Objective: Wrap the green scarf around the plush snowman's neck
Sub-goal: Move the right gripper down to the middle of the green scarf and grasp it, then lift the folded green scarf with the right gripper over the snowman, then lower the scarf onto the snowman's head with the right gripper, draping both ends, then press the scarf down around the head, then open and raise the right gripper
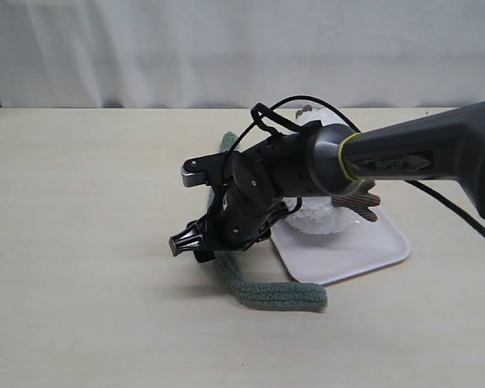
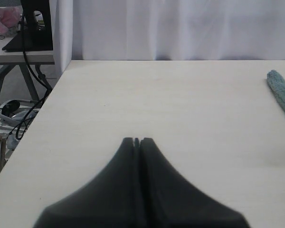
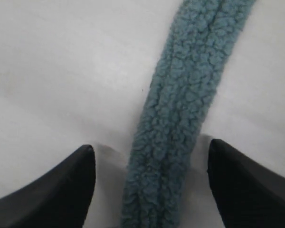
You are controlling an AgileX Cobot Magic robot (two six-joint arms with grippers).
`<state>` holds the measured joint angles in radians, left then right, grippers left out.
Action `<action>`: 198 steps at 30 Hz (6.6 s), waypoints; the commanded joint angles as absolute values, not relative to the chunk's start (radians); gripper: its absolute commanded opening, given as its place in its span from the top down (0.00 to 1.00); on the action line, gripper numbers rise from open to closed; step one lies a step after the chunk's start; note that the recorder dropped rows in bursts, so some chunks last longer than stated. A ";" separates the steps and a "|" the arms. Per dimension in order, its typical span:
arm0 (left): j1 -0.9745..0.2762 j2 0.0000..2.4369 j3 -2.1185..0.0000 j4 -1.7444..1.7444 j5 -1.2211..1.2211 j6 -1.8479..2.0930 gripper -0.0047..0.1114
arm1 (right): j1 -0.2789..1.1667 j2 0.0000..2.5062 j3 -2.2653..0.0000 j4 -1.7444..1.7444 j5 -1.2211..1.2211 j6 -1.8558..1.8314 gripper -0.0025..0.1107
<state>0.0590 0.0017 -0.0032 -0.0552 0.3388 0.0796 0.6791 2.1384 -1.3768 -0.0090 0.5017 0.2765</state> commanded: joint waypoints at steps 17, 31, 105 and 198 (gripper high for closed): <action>0.064 0.000 0.000 -0.054 0.323 0.077 0.96 | 0.676 2.186 -1.383 -0.045 0.480 0.278 0.57; 0.064 0.000 0.000 -0.054 0.323 0.077 0.96 | 0.701 2.027 -1.383 -0.045 0.614 0.180 0.94; 0.064 0.000 0.000 -0.054 0.323 0.077 0.96 | 0.500 1.554 -1.274 -0.502 0.437 0.531 0.94; 0.064 0.000 0.000 -0.054 0.323 0.077 0.96 | 0.455 1.519 -1.165 0.010 0.746 -0.478 0.55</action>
